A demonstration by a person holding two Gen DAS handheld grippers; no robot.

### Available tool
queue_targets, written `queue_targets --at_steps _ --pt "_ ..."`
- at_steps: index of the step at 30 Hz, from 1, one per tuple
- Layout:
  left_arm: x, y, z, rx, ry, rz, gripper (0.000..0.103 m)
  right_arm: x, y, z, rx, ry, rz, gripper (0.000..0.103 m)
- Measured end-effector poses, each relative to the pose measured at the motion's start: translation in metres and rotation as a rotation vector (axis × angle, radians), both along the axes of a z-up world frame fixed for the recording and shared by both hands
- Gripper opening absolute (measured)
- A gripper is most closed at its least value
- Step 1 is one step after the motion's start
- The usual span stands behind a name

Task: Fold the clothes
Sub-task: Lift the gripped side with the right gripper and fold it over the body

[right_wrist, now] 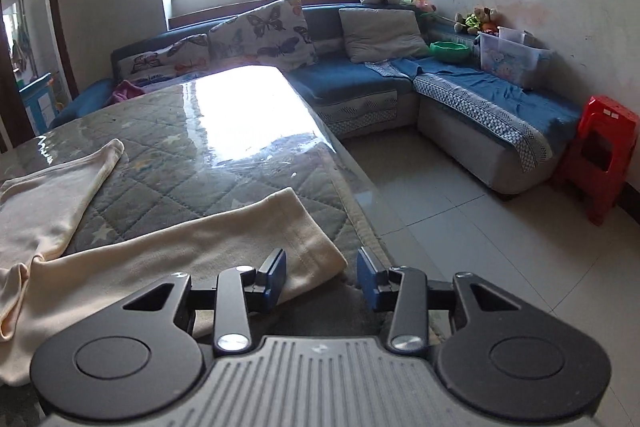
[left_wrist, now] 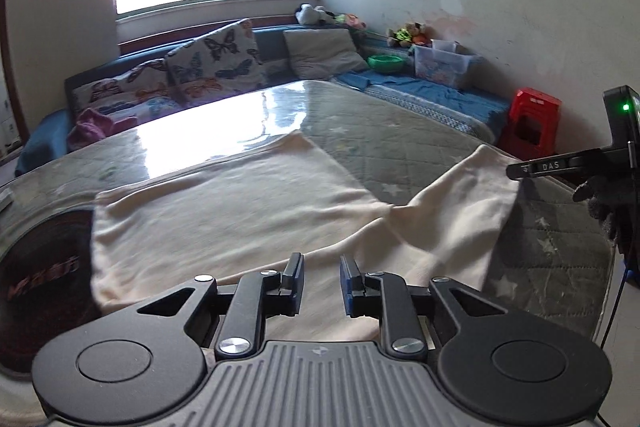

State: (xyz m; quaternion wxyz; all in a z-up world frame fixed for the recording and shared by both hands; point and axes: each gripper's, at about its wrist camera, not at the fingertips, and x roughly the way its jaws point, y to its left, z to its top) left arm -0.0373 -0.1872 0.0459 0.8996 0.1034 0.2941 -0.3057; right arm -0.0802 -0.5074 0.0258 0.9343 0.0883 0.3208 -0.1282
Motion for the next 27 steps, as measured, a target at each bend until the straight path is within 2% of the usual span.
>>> queue_targets --at_steps 2,3,6,14,16,19,21,25,27 --pt "0.005 -0.012 -0.003 0.007 0.008 -0.014 0.021 0.000 0.000 0.000 0.006 -0.011 0.011 0.023" --pt "0.007 -0.017 -0.005 0.011 0.011 -0.017 0.022 0.000 0.000 0.000 0.006 -0.016 0.014 0.015" --pt "0.014 -0.030 -0.010 0.020 0.018 -0.027 0.021 -0.004 -0.003 0.002 0.018 -0.043 0.018 0.007" --pt "0.032 -0.065 -0.025 0.046 0.038 -0.052 0.023 -0.027 -0.008 0.025 0.015 -0.153 0.017 0.004" --pt "0.032 -0.065 -0.024 0.042 0.032 -0.052 0.029 -0.031 -0.009 0.031 0.014 -0.164 0.021 0.004" --pt "0.032 -0.063 -0.022 0.032 0.021 -0.051 0.029 -0.034 -0.006 0.046 0.018 -0.195 0.039 0.004" --pt "0.027 -0.055 -0.014 0.014 0.002 -0.044 0.030 -0.036 -0.003 0.058 0.018 -0.219 0.057 0.004" --pt "0.014 -0.022 0.009 -0.031 -0.053 0.010 0.041 -0.036 0.020 0.087 -0.020 -0.269 0.144 0.004" --pt "0.008 0.001 0.017 -0.046 -0.075 0.054 0.043 -0.034 0.036 0.102 -0.033 -0.291 0.204 0.004"
